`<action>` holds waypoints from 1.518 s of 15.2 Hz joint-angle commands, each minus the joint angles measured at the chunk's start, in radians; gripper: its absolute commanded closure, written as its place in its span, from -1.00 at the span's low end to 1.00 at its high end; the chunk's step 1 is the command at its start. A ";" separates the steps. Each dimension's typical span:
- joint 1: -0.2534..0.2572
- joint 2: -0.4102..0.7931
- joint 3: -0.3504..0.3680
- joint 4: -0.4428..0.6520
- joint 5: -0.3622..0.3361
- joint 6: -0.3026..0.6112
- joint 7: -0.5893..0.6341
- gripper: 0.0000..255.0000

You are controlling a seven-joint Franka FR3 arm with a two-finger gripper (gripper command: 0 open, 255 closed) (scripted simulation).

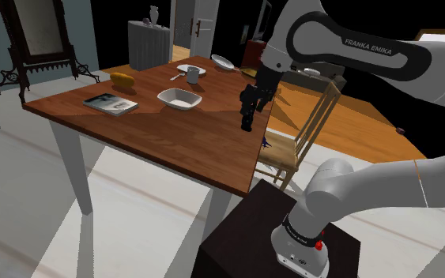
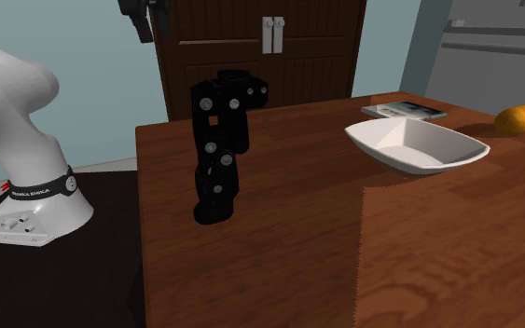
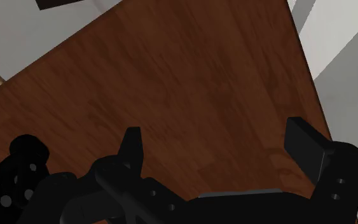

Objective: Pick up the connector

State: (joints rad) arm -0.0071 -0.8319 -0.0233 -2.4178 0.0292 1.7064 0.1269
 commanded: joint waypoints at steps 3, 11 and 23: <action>-0.010 0.050 -0.039 0.027 -0.028 0.016 -0.051 -1.00; -0.033 0.281 -0.183 0.186 -0.103 0.070 -0.246 -1.00; -0.050 0.709 -0.367 0.575 -0.070 0.084 -0.550 -1.00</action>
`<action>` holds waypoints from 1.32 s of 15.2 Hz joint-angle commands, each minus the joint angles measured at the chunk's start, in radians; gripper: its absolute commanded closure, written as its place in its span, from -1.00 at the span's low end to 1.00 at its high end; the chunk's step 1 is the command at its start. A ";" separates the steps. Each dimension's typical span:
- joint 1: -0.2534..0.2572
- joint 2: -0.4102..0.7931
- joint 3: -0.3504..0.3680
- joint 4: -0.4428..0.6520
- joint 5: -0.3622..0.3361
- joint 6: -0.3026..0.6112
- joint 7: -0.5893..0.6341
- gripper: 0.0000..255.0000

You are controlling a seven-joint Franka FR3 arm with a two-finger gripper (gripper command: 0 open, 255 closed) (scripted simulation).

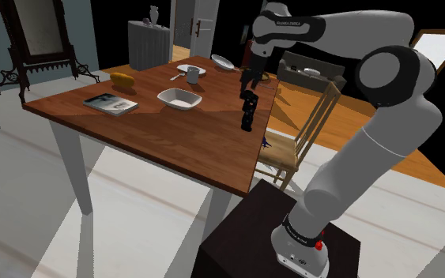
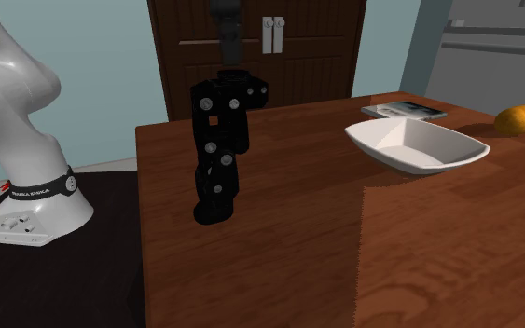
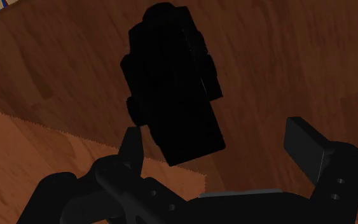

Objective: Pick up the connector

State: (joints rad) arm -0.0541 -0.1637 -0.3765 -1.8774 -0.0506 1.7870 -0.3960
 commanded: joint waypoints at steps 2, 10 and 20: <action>-0.009 0.079 -0.024 0.060 0.021 0.012 -0.053 -1.00; -0.010 0.079 -0.025 -0.028 0.020 0.100 -0.053 -1.00; -0.010 0.078 -0.025 -0.029 0.020 0.101 -0.052 1.00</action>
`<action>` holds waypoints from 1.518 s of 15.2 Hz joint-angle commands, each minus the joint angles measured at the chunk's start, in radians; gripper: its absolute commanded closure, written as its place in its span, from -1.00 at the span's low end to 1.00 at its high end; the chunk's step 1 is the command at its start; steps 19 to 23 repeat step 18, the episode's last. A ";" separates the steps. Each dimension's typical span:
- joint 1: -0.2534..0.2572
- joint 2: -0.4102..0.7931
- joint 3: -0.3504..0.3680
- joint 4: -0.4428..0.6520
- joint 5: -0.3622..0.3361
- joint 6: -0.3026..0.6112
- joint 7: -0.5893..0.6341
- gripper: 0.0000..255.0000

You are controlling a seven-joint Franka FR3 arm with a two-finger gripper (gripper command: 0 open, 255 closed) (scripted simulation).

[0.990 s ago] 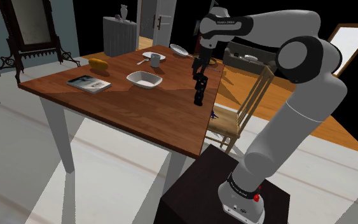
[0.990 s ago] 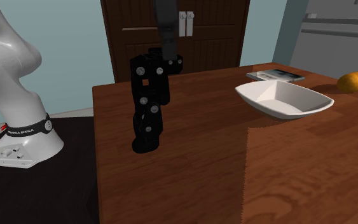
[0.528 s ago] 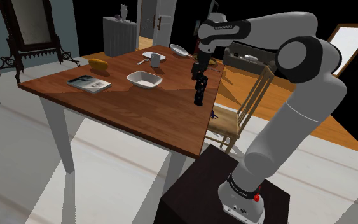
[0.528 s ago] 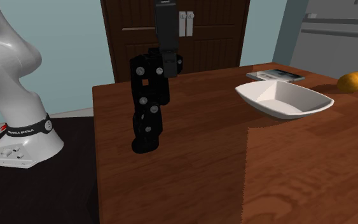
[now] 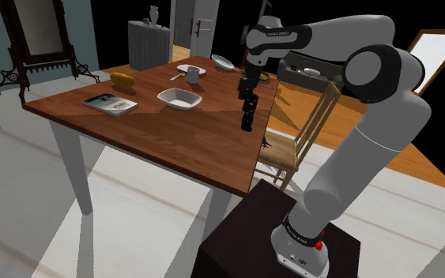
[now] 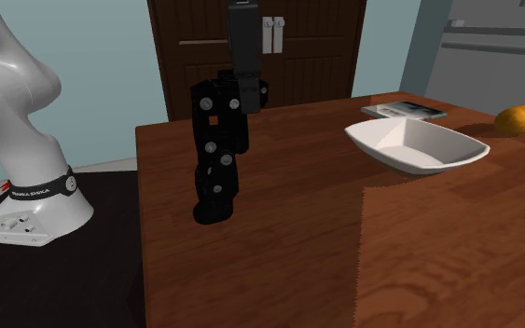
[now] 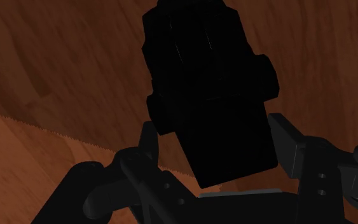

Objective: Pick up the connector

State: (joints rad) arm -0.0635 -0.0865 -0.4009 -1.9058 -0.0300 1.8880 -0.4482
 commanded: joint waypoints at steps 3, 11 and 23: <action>0.000 0.000 0.000 0.026 -0.001 -0.027 0.000 1.00; 0.001 0.006 0.001 0.139 0.002 -0.136 -0.002 1.00; 0.001 0.018 0.000 0.222 0.007 -0.207 -0.006 1.00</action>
